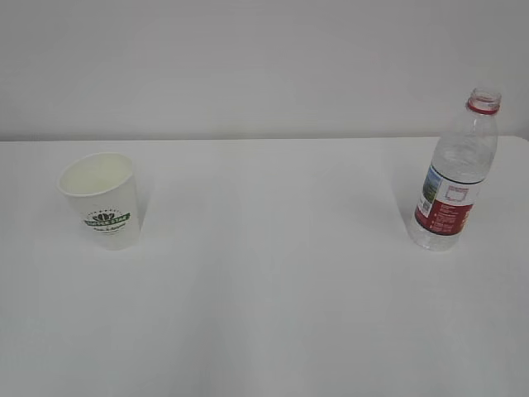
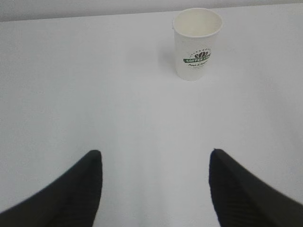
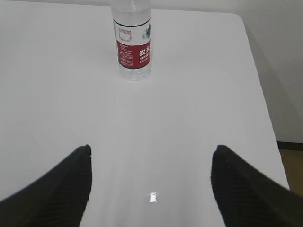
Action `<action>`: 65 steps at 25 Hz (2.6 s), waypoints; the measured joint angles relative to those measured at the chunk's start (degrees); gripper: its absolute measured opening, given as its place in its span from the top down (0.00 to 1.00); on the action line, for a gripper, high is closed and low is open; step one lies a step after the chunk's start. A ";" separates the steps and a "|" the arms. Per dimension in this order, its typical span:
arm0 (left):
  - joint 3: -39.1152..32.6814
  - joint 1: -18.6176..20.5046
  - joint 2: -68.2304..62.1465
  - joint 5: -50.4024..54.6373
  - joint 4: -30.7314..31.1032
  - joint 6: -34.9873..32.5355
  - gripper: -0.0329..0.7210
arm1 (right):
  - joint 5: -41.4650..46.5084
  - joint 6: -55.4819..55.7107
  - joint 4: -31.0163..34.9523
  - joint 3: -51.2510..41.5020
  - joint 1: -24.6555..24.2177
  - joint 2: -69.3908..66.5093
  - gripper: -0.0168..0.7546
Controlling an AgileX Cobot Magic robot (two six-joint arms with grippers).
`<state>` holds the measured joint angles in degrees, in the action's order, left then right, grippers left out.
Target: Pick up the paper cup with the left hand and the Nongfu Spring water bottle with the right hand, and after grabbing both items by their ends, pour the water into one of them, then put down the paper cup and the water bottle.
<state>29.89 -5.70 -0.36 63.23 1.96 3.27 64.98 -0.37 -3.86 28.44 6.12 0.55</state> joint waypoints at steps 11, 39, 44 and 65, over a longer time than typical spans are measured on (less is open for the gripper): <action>0.00 0.00 -6.87 -0.42 0.59 0.00 0.29 | -6.86 0.97 -1.35 0.91 0.00 -0.11 0.22; 0.00 0.00 -13.32 -0.80 3.36 0.00 0.33 | -28.80 5.67 -2.18 0.95 0.00 -15.52 0.22; 0.00 0.00 -13.32 -1.19 4.95 0.00 0.33 | -31.18 5.67 -2.28 0.83 0.00 -17.06 0.22; 0.54 0.00 -27.50 -25.13 2.58 0.00 0.34 | -40.55 5.67 -2.40 0.75 0.00 -24.91 0.22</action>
<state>30.43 -5.70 -27.86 38.09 4.54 3.27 24.43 5.30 -6.26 29.19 6.12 -24.36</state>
